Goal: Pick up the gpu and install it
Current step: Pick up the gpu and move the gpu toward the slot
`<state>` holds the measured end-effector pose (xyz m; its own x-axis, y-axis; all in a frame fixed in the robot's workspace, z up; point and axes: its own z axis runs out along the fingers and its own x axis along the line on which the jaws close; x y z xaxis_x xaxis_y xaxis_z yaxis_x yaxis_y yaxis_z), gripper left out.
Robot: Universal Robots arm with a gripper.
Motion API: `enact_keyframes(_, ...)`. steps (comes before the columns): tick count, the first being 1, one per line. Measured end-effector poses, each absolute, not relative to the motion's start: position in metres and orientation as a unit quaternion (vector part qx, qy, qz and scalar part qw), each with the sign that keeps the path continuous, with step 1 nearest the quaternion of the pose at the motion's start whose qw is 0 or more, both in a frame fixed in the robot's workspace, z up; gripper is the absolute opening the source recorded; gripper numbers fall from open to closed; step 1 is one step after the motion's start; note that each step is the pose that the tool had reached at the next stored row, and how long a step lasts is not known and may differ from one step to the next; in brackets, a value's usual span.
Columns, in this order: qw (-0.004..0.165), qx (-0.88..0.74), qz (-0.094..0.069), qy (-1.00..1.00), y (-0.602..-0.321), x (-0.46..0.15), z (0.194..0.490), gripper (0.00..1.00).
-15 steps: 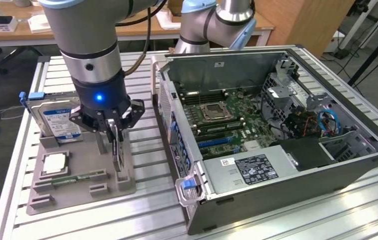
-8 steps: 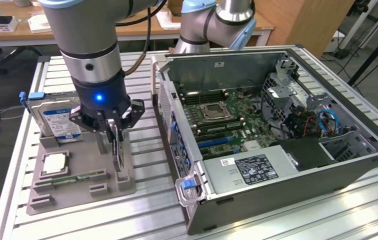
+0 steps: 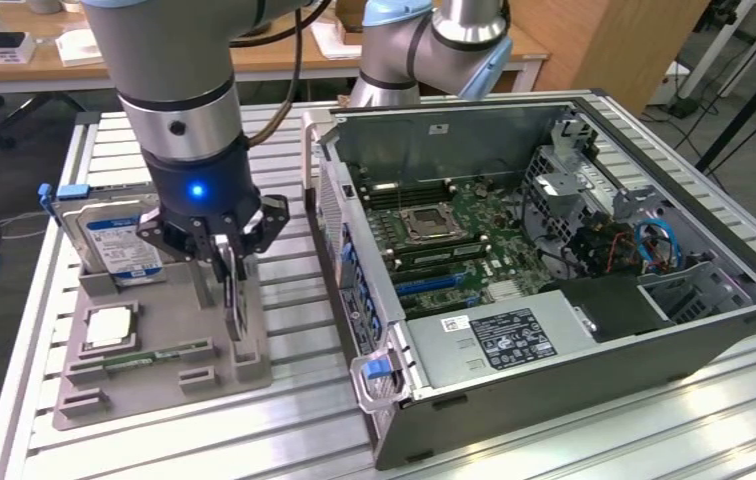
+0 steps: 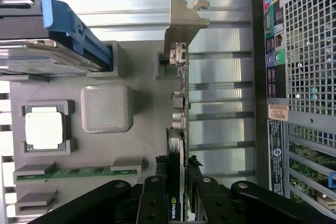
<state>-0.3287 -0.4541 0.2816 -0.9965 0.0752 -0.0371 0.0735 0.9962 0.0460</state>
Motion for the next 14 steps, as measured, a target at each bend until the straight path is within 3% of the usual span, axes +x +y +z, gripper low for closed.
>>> enact_keyframes(14,0.019,0.038,0.022,0.999,-0.454,-0.329,0.306,0.26)
